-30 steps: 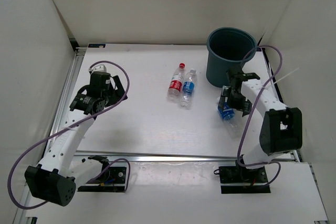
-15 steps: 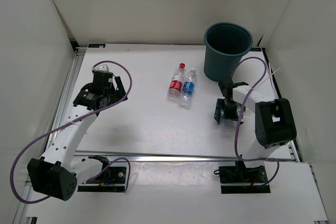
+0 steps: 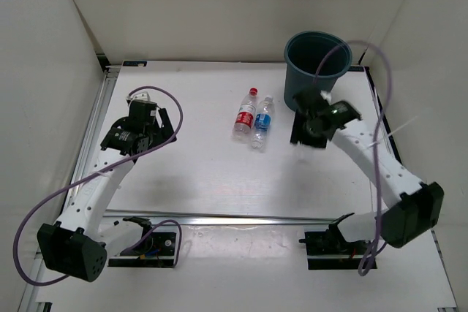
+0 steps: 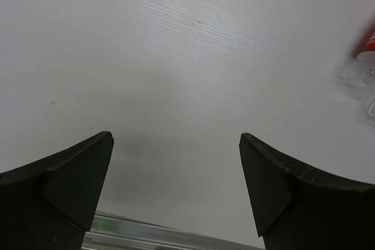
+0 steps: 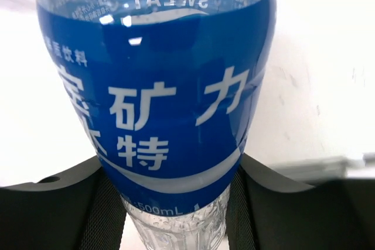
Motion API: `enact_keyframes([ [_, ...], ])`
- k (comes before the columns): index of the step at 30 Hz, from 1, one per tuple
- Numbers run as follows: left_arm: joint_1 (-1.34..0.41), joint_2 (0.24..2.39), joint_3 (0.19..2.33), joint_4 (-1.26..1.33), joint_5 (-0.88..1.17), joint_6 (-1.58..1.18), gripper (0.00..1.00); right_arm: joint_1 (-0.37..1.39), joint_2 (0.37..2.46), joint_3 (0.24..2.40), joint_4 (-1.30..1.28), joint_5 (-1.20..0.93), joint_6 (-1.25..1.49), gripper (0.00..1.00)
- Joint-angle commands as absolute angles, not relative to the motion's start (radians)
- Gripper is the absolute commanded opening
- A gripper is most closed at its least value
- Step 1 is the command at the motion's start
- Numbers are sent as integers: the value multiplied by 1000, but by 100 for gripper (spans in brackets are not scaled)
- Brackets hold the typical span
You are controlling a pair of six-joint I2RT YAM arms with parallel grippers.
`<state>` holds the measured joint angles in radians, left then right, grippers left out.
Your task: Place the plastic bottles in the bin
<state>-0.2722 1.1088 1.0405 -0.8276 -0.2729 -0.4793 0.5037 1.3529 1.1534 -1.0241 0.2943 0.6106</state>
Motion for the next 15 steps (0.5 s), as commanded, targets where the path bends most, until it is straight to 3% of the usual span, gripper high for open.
enact_keyframes([
  [1, -276, 1063, 1029, -847, -282, -486, 100, 529, 1293, 1543, -1117, 441, 654, 33],
  [8, -276, 1045, 1009, -867, -250, -463, 100, 325, 1638, 2136, -797, 548, 436, 32],
  [15, -307, 1110, 1028, -867, -216, -463, 100, 225, 2009, 2419, -588, 469, 359, 34],
])
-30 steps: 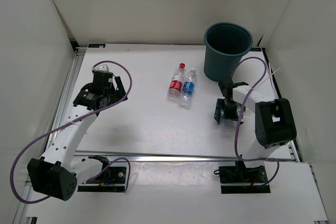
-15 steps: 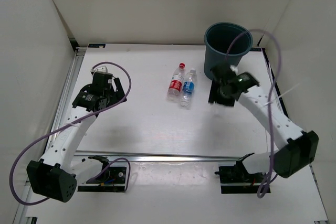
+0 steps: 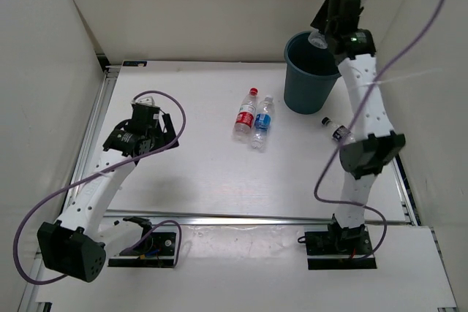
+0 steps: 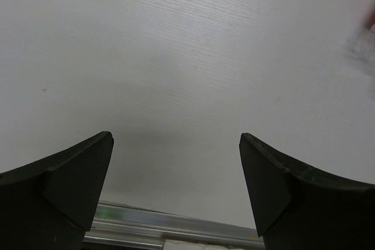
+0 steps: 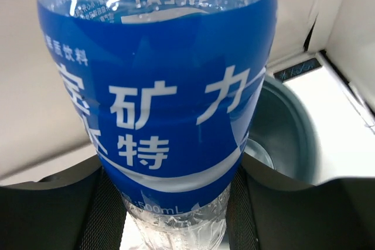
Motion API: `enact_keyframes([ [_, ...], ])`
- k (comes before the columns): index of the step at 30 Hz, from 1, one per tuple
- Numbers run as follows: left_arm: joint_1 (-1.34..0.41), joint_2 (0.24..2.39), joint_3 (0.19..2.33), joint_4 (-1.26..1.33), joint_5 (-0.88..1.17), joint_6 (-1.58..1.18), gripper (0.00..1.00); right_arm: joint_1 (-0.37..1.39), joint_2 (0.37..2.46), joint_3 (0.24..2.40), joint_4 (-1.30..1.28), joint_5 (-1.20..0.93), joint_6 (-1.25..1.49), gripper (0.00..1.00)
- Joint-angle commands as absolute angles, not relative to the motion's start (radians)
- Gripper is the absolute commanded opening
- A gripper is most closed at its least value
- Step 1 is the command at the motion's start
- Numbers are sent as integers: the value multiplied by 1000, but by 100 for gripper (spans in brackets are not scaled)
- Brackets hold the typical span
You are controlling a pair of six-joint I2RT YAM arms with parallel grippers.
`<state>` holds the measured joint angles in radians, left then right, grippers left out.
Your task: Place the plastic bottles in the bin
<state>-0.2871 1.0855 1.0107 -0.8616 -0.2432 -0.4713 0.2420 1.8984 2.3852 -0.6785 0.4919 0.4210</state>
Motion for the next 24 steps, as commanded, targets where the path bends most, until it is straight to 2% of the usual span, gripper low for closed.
enact_keyframes([
  [1, -307, 1120, 1037, -867, -216, -463, 100, 212, 2044, 2408, -563, 456, 359, 35],
  [7, -316, 1169, 1088, -887, -258, -453, 100, 167, 2134, 2385, -407, 388, 339, 41],
  [9, -316, 1190, 1098, -887, -268, -453, 100, 132, 2148, 2385, -380, 367, 339, 47],
  [10, -316, 1190, 1098, -887, -268, -453, 100, 132, 2157, 2385, -368, 344, 348, 67],
  [11, -316, 1199, 1098, -887, -268, -453, 100, 120, 2157, 2385, -368, 328, 348, 81],
  [12, -316, 1200, 1098, -887, -268, -462, 100, 120, 2148, 2385, -368, 316, 348, 93],
  [13, -316, 1210, 1098, -876, -268, -474, 100, 120, 2119, 2376, -385, 307, 339, 100],
  [18, -316, 1250, 1108, -847, -268, -508, 100, 110, 1930, 2284, -437, 356, 330, 100],
  [21, -316, 1259, 1098, -824, -259, -528, 100, 23, 1812, 2183, -527, 301, 400, 100],
  [24, -316, 1259, 1086, -798, -259, -538, 100, -75, 1686, 1964, -645, 290, 488, 100],
])
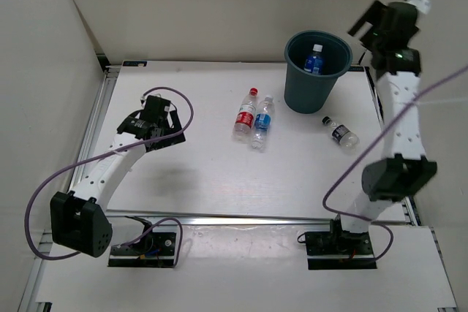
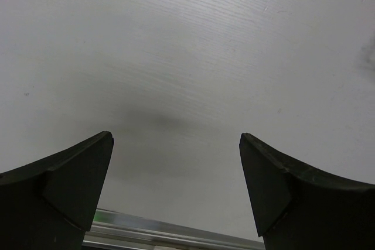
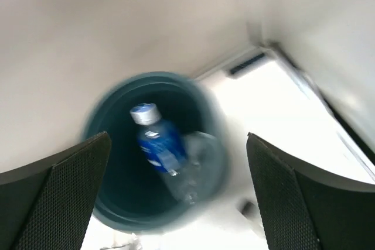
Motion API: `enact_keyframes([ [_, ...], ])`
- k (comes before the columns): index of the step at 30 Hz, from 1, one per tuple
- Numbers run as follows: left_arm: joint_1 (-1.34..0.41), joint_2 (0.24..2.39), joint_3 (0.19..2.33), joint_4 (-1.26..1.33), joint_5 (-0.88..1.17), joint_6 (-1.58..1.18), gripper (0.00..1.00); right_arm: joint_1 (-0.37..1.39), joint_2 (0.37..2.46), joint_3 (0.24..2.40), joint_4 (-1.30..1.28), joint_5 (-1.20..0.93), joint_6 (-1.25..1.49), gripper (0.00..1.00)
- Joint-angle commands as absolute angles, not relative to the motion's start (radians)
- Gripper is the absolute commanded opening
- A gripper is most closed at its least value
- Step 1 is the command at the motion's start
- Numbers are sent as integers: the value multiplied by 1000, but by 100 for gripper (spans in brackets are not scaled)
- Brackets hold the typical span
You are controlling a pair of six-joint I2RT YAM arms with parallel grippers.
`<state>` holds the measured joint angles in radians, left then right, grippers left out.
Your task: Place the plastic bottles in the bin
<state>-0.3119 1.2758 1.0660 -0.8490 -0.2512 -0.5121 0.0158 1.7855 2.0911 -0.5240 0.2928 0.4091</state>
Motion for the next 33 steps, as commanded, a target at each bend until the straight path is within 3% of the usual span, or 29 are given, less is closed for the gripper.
enact_keyframes([
  [1, -316, 1259, 1074, -798, -259, -552, 100, -119, 1610, 1888, -667, 290, 541, 100],
  [5, -316, 1259, 1031, -788, -259, -580, 100, -195, 1401, 1385, -637, 276, 615, 100],
  [10, -325, 1215, 963, -747, -249, -598, 100, -195, 1405, 1132, -483, 160, 451, 100],
  [17, -325, 1184, 898, -729, -249, -618, 100, -195, 1563, 1186, -422, 153, 332, 100],
  [23, -325, 1175, 855, -729, -258, -660, 100, -195, 1679, 1253, -379, 78, 261, 91],
  [33, -325, 1195, 845, -719, -258, -669, 100, -195, 1743, 1191, -368, -3, 221, 89],
])
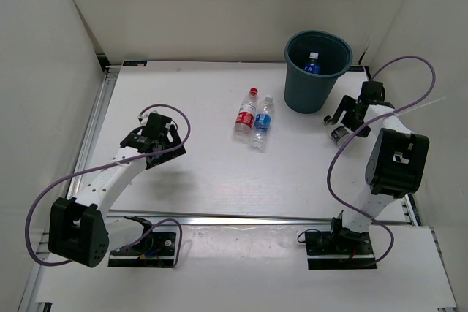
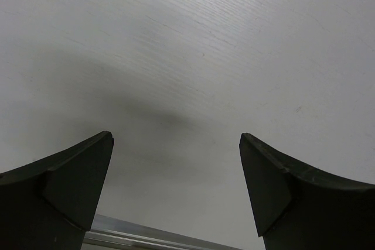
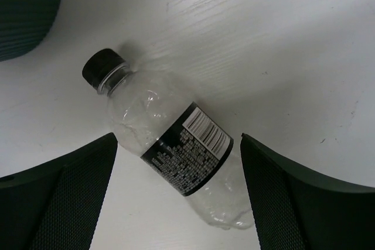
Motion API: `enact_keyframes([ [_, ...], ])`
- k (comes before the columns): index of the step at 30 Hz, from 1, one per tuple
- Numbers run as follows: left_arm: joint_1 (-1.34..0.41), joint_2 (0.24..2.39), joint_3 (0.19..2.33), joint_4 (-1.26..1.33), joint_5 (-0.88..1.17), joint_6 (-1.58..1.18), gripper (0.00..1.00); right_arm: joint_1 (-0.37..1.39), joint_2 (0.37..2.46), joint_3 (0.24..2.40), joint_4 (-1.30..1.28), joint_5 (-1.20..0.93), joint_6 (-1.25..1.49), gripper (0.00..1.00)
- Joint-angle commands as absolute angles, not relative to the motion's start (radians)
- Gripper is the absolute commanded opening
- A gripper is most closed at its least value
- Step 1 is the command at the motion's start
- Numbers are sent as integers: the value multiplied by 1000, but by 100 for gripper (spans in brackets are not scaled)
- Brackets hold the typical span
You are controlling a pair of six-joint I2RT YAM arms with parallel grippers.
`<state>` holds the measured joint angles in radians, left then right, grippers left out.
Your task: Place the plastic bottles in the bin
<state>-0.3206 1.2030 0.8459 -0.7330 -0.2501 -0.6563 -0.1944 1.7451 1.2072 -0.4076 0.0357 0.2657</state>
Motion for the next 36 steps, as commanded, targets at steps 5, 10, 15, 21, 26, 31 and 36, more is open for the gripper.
enact_keyframes([
  [5, -325, 1195, 854, -719, -258, -650, 100, -195, 1793, 1190, -359, -41, 230, 87],
  [10, -316, 1186, 864, -729, -268, -629, 100, -195, 1819, 1212, -399, -12, 261, 82],
  [15, -287, 1177, 864, -729, -249, -629, 100, -195, 1806, 1177, -420, 9, 297, 66],
  [21, -253, 1175, 910, -720, -223, -647, 100, -186, 1682, 1226, -547, -46, 431, 25],
  [26, -242, 1267, 1032, -709, -212, -647, 100, -160, 1494, 1272, -612, -131, 595, 12],
  [31, -242, 1365, 1146, -709, -193, -647, 100, -135, 1425, 1442, -661, -178, 675, 10],
  [36, -242, 1428, 1227, -709, -173, -647, 100, -83, 1480, 1728, -591, -97, 638, 10],
])
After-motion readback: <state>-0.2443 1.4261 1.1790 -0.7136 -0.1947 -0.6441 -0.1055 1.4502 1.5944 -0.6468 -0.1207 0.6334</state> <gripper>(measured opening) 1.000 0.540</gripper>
